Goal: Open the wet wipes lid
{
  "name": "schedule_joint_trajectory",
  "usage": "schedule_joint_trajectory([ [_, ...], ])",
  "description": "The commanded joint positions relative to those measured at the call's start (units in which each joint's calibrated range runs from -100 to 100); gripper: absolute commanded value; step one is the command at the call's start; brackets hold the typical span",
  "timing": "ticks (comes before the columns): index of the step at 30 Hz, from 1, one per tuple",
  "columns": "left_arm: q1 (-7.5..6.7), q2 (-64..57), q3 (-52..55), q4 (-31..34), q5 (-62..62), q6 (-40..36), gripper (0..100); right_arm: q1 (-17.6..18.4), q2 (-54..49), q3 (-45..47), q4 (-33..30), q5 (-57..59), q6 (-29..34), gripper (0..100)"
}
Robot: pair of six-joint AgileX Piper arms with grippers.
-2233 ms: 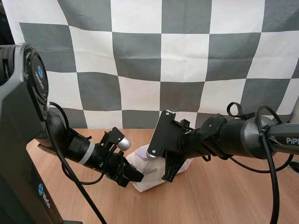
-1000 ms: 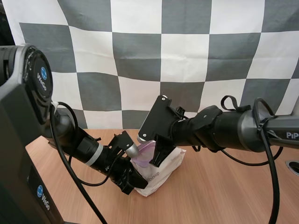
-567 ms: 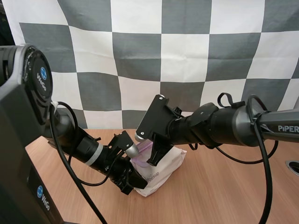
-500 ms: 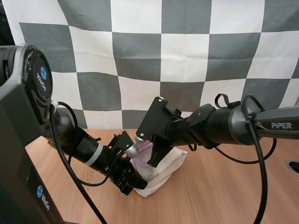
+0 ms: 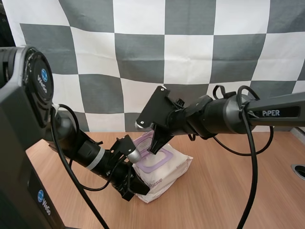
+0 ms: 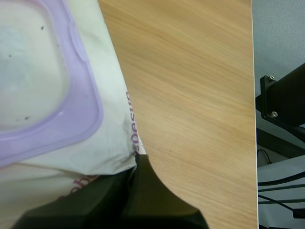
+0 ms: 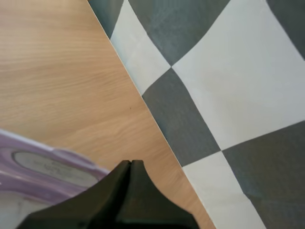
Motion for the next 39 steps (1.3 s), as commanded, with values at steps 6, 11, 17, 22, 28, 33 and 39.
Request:
schedule_joint_trajectory([
  [6,0.01,0.0,0.1,0.7,0.0,0.0,0,0.0,0.1,-0.1,0.1,1.7,0.0,0],
  [11,0.01,0.0,0.1,1.4,1.1,0.0,0,0.0,4.4,-0.1,0.1,-0.6,0.0,0],
  [17,0.01,0.0,0.1,2.1,0.7,0.0,0,0.0,8.7,-0.1,-0.2,-6.3,0.0,0],
  [22,0.01,0.0,0.1,2.1,0.1,0.0,0,0.0,8.8,-0.2,-0.3,-6.3,0.0,0],
  [28,0.01,0.0,0.1,2.1,-0.2,0.0,0,0.0,9.0,-0.5,-0.3,-5.8,0.0,0],
  [33,0.01,0.0,0.1,2.2,-1.6,-2.2,0,0.0,11.4,-1.3,-0.3,-7.3,0.0,0],
  [39,0.01,-1.5,-0.2,2.2,-6.4,-4.6,22,0.0,10.4,-1.3,1.2,-11.8,0.0,0],
])
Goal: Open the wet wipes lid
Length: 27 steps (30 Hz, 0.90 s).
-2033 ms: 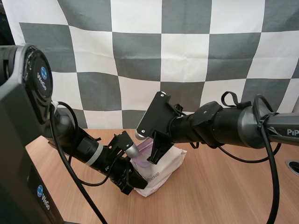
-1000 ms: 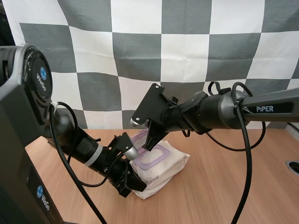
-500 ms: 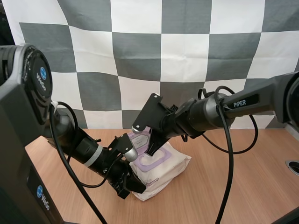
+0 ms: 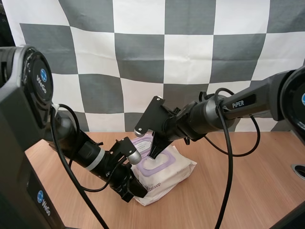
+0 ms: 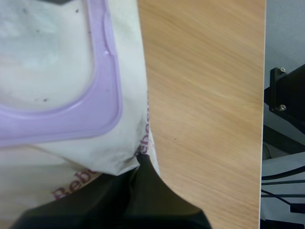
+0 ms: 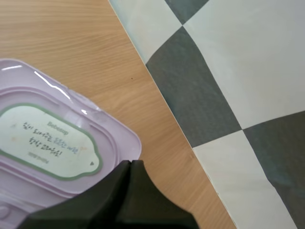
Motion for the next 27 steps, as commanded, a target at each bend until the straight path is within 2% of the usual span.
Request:
schedule_joint_trajectory([
  [1,0.01,-1.9,-0.6,-0.1,-1.6,-1.6,34,0.0,-0.5,0.0,0.7,-1.7,0.0,10],
  [4,0.01,-5.9,-2.9,-0.1,-2.3,-7.2,81,0.0,-1.6,0.0,1.7,-3.0,0.0,61],
  [5,0.01,-7.7,-4.0,-0.1,-2.8,-10.1,93,0.0,-2.0,0.0,3.9,-4.0,0.0,83],
  [6,0.01,-9.2,-4.8,-0.1,-3.3,-12.2,99,0.0,-2.5,0.0,6.1,-6.6,0.0,93],
  [7,0.01,-11.1,-5.8,0.3,-3.7,-14.0,100,0.0,-3.0,0.0,8.3,-10.3,0.0,98],
  [12,0.01,-21.6,-8.8,1.5,-9.5,-19.3,100,0.0,-9.4,0.0,10.9,-27.9,0.0,97],
  [18,0.01,-35.8,-15.4,4.8,-18.7,-28.4,100,0.0,-25.6,0.0,12.2,-30.1,0.0,97],
  [21,0.01,-42.9,-18.2,6.0,-25.6,-35.6,100,0.0,-35.3,0.0,19.9,-34.8,0.0,97],
  [24,0.01,-50.7,-18.7,5.9,-33.7,-40.0,100,0.0,-41.9,0.0,27.6,-49.7,0.0,96],
  [27,0.01,-57.9,-18.7,5.9,-38.4,-44.4,100,0.0,-46.6,0.0,29.5,-61.9,0.0,96],
])
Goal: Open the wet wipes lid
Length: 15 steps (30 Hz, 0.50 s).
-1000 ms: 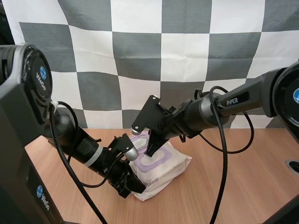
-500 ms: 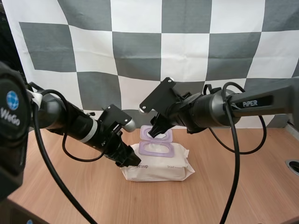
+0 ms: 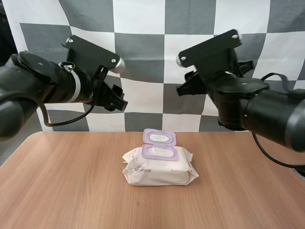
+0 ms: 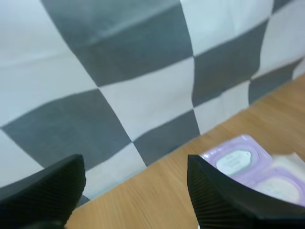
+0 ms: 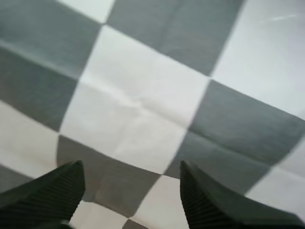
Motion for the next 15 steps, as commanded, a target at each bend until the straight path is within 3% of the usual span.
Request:
schedule_joint_trajectory([
  [1,0.11,-14.7,0.0,-0.2,-4.7,-9.0,100,0.0,-13.3,0.0,5.5,-20.6,0.0,96],
  [8,5.26,-27.2,0.6,0.9,7.5,-13.1,100,0.0,-20.7,0.0,9.1,-28.8,0.0,95],
  [15,6.0,-41.3,7.4,-2.1,6.0,-12.8,100,0.0,-23.9,-2.3,11.3,-35.1,0.0,90],
])
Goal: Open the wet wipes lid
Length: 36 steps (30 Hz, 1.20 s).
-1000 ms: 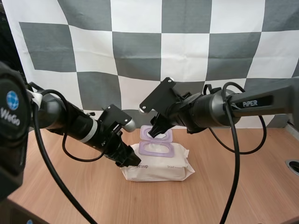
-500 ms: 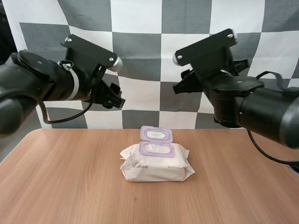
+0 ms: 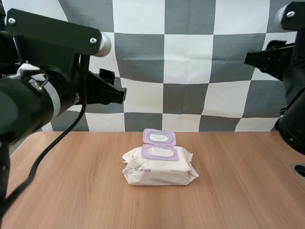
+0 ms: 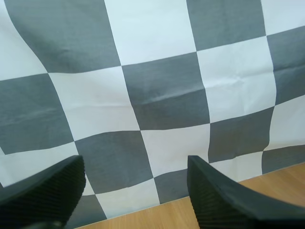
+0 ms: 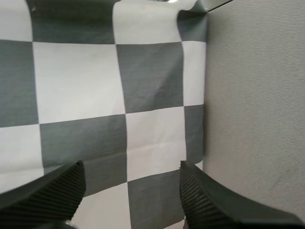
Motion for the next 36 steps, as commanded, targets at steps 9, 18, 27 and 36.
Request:
schedule_joint_trajectory([
  [9,-0.02,-18.4,20.8,2.2,-12.5,12.1,100,0.0,1.3,-5.4,6.6,15.0,0.0,22],
  [18,-0.02,-18.4,24.0,9.0,-12.1,11.7,100,0.0,3.0,-5.4,6.6,11.1,0.0,0],
  [27,-0.82,-18.4,28.2,9.2,-19.4,11.7,100,-1.3,3.0,-5.4,6.6,11.3,0.0,0],
  [36,-2.99,-18.4,42.7,7.0,-72.1,-0.7,100,-9.5,-9.0,0.0,6.6,12.4,0.0,0],
])
